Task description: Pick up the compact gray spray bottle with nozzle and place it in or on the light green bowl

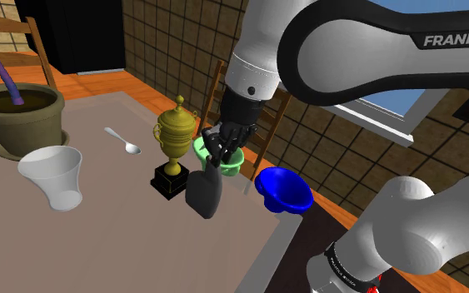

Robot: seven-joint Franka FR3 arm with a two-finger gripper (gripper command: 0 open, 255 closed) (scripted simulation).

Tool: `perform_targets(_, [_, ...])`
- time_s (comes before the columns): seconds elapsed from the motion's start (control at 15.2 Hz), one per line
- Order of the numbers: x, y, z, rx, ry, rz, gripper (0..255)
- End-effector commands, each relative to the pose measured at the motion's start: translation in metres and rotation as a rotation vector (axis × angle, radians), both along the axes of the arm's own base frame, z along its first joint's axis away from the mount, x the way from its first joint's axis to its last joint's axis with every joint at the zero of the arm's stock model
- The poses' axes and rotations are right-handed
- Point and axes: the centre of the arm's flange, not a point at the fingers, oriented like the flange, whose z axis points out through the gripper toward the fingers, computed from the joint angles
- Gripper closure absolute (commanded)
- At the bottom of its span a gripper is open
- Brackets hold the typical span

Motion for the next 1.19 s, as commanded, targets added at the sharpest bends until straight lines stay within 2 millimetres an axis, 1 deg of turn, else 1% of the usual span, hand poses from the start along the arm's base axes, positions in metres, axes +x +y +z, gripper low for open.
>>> perform_targets(0.0, [0.0, 0.0, 0.005, 0.0, 0.0, 0.0, 255])
perform_targets(1.12, [0.0, 0.0, 0.095, 0.0, 0.0, 0.0, 255])
